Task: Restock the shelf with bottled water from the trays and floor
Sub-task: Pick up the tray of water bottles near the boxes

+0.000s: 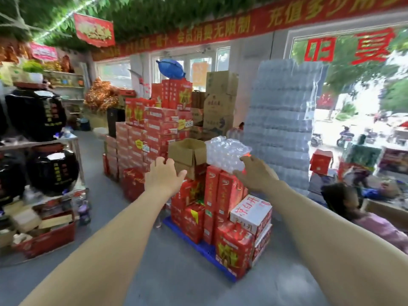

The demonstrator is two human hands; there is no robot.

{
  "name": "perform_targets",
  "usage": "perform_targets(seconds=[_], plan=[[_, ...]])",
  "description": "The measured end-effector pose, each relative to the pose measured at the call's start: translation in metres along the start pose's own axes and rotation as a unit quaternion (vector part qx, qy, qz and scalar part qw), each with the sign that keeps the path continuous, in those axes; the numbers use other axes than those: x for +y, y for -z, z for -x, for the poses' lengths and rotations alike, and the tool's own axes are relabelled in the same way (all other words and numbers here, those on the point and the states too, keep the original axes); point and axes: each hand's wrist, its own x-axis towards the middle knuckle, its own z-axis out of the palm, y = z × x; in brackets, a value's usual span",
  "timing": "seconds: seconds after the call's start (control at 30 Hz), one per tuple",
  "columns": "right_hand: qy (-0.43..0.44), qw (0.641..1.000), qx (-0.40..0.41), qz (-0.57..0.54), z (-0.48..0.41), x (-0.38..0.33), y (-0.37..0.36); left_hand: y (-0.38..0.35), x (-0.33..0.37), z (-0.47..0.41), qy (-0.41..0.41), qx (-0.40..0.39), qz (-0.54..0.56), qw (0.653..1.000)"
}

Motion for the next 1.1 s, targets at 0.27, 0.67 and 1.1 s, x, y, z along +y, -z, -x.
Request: perform_targets(seconds=[0.27, 0.67, 1.1], plan=[[-0.087, 0.996, 0.007, -0.026, -0.15, 0.022, -0.038, -0.06, -0.005, -0.183, -0.042, -0.049, 0.044, 0.997], [-0.155, 0.987, -0.007, -0.028, -0.353, 0.047, -0.1, -0.176, 0.032, -0.419, -0.057, -0.12, 0.07, 0.989], [-0.225, 0.971, -0.055, -0.065, -0.594, 0.175, -0.184, -0.331, 0.089, -0.652, -0.025, -0.186, 0.086, 0.978]])
